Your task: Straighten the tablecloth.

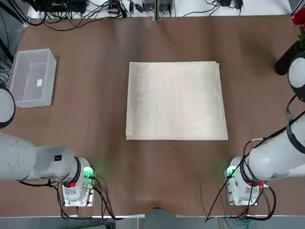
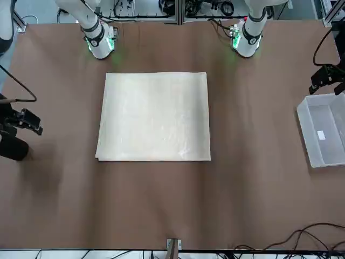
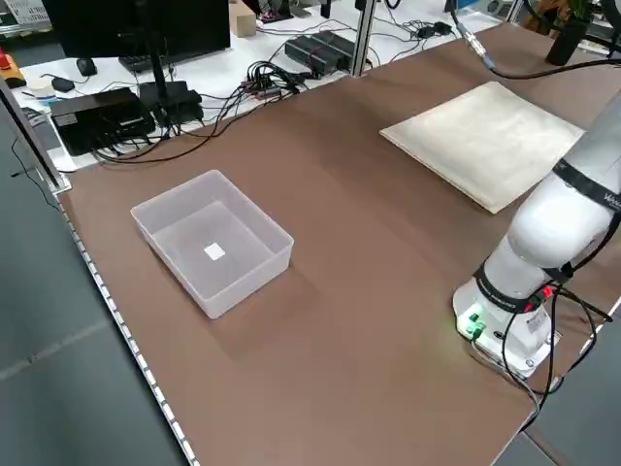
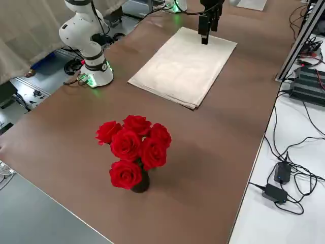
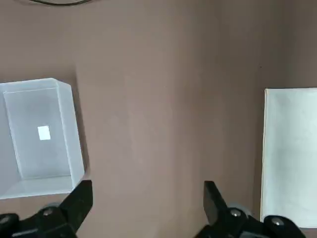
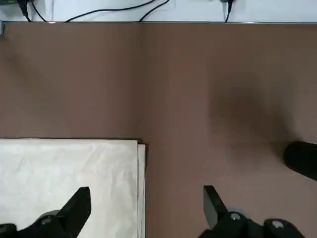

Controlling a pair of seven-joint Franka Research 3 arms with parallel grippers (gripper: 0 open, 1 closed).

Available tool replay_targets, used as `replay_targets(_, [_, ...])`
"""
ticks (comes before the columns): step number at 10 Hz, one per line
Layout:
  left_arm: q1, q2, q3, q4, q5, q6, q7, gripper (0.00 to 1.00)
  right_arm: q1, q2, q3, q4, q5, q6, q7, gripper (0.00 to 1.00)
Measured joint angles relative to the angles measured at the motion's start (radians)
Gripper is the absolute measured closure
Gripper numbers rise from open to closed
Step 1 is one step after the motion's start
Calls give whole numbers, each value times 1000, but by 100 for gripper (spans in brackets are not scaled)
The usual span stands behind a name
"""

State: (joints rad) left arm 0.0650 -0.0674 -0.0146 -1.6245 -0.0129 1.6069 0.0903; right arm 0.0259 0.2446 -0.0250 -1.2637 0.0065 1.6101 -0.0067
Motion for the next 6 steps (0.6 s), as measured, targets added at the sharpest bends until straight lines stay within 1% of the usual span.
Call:
replay_targets(2, [0, 0, 0, 0, 0, 0, -4, 1, -18, -64, 21, -111, -4, 70, 0, 0])
replay_targets(3, [0, 0, 0, 0, 0, 0, -5, 1, -18, -86, 26, -150, -7, 85, 0, 0])
replay_targets(4, [0, 0, 0, 0, 0, 0, -5, 1, -18, -95, 30, -168, -10, 92, 0, 0])
replay_targets(6, [0, 0, 0, 0, 0, 0, -5, 1, -19, -98, 31, -172, -14, 100, 0, 0])
